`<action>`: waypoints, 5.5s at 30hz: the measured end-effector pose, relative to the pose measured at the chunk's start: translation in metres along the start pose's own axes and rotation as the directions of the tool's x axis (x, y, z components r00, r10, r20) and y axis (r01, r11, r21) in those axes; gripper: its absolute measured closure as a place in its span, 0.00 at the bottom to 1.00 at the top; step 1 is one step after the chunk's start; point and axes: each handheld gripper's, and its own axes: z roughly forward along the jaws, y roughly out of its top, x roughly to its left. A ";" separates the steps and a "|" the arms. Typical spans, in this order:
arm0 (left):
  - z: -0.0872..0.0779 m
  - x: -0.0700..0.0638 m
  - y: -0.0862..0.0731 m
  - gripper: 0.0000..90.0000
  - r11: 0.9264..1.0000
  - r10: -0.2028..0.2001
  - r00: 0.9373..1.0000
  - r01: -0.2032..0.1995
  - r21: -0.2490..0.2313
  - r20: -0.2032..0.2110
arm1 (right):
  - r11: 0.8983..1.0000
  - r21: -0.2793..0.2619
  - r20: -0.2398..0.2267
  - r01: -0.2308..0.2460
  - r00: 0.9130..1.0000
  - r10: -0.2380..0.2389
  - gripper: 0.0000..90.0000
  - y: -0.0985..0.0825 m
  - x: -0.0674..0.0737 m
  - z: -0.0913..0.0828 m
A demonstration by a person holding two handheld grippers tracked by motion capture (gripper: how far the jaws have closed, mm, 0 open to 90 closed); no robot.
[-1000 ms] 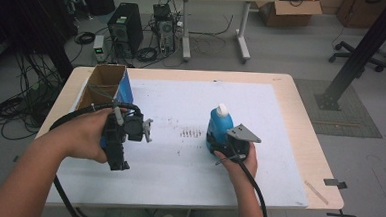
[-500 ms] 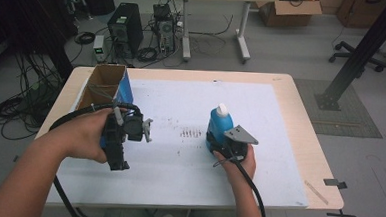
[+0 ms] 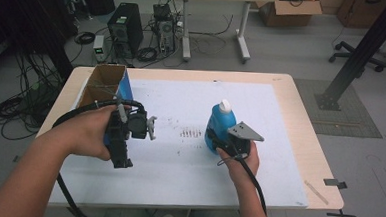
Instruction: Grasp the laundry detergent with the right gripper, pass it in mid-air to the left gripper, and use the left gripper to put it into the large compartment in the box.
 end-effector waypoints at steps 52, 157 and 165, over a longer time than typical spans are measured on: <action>-0.048 0.012 0.071 0.00 0.995 0.096 0.995 -0.096 -0.012 0.004 | 0.932 -0.075 -0.748 0.356 0.597 -0.289 0.50 0.061 0.000 -0.030; -0.032 -0.002 0.089 0.32 0.990 0.134 0.989 -0.136 0.029 0.059 | 0.934 -0.132 -0.803 0.332 0.516 -0.297 0.49 0.059 0.087 0.025; -0.032 -0.004 0.089 0.42 0.988 0.147 0.988 -0.149 0.039 0.048 | 0.934 -0.133 -0.804 0.332 0.515 -0.298 0.49 0.058 0.088 0.025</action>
